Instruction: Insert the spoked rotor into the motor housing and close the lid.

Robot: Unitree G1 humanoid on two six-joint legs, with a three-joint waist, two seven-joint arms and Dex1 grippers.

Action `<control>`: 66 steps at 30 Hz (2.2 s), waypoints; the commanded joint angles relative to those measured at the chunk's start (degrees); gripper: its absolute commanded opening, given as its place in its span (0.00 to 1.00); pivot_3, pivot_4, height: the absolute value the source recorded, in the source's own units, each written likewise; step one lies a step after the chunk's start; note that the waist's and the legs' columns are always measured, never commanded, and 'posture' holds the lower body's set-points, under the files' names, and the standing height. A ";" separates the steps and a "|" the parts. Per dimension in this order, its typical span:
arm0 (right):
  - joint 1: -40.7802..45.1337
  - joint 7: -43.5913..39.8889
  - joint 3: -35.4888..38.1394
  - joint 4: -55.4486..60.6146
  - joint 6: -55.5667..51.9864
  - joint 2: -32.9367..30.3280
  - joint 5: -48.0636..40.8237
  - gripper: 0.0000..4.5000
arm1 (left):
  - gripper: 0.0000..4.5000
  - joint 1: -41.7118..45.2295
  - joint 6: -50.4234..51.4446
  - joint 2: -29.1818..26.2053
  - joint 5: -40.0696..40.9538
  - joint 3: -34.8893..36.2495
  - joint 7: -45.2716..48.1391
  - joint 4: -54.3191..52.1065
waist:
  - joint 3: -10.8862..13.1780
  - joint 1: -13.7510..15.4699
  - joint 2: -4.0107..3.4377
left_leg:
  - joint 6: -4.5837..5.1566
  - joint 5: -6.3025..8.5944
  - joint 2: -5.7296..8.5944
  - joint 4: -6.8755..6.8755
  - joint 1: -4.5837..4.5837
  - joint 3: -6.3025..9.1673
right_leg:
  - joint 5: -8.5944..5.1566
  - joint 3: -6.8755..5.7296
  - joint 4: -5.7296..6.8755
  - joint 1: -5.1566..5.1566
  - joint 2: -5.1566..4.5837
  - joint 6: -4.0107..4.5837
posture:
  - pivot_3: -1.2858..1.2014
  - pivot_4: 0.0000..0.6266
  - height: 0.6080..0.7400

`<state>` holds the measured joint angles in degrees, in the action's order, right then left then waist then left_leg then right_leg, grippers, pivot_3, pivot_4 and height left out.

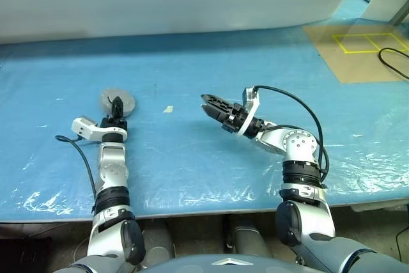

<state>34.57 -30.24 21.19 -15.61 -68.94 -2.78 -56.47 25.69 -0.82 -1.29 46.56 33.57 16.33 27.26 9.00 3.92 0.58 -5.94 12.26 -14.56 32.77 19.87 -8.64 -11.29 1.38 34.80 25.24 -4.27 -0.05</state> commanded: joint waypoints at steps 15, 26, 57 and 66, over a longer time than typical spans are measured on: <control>-0.42 -3.61 -4.98 1.50 3.47 -1.49 1.27 0.76 | 0.99 0.73 -18.96 -4.89 -10.38 3.74 -15.74 8.11 | -0.02 -1.48 -0.01 | -0.01 0.01 0.05 0.00 -0.22 -0.02 | -0.07 0.09 -0.04 -0.16 0.01 0.11 | 0.52 0.24 1.00; -5.85 -11.11 -21.53 7.18 34.31 -4.57 23.99 0.76 | 0.99 -4.32 -19.36 -8.16 -14.61 -8.01 1.70 -7.09 | -0.02 0.00 0.16 | -0.01 0.01 -0.05 0.21 0.04 0.06 | -0.09 -0.07 -0.04 0.04 -0.06 0.15 | 0.52 0.24 1.00; -9.36 -19.84 -27.85 3.84 64.33 -11.66 41.24 0.99 | 1.00 -20.39 -6.11 -21.58 -20.05 -25.50 33.75 -23.79 | -0.01 -1.54 0.15 | 0.01 0.02 -0.09 0.10 0.03 -0.10 | -0.11 0.02 0.02 0.08 0.03 0.19 | 0.52 0.24 1.00; -9.86 -20.43 -29.03 4.74 64.45 -11.71 42.02 0.99 | 1.00 -21.30 -6.73 -20.75 -20.42 -25.27 32.65 -25.12 | -0.02 -1.56 0.15 | 0.02 0.02 -0.09 0.11 0.04 -0.10 | -0.11 0.03 0.01 0.07 0.03 0.19 | 0.52 0.24 1.00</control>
<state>24.73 -50.18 -7.53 -12.94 -5.58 -14.31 -14.32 4.71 -6.44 -22.08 26.20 7.46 49.33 4.45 8.98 2.36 0.73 -5.92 12.28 -14.65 32.87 19.90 -8.74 -11.41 1.41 34.81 25.32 -4.23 0.15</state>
